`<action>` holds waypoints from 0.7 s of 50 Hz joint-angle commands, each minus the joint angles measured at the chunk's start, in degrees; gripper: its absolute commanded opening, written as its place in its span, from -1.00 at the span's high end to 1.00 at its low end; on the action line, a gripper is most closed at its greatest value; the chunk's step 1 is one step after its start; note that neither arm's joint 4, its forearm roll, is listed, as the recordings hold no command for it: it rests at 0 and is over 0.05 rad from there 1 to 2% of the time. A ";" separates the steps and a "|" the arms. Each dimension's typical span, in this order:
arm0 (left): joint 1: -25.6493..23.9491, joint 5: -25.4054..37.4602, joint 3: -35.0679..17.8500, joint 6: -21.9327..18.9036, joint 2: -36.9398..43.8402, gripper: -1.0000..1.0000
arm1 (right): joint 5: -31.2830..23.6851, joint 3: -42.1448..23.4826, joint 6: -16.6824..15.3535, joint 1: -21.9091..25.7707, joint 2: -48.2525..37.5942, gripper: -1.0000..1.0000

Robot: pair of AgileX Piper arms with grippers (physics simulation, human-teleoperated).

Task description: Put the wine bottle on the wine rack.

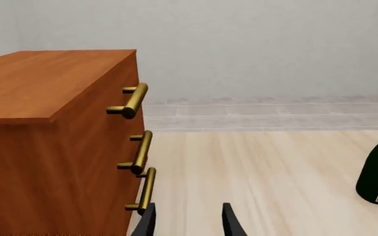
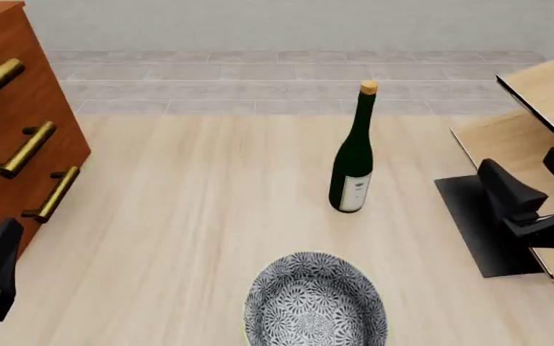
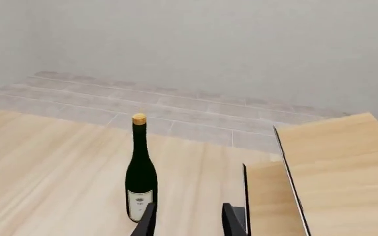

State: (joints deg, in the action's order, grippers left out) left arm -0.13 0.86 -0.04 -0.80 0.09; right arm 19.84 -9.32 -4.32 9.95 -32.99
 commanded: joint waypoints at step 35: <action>0.78 1.15 0.03 -0.27 -0.07 -1.00 | 6.40 -7.49 -0.55 4.50 -15.94 -1.00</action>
State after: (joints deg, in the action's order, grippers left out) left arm 0.53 1.87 -0.02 -0.98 0.02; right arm 25.29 -15.25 -4.90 13.41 -46.27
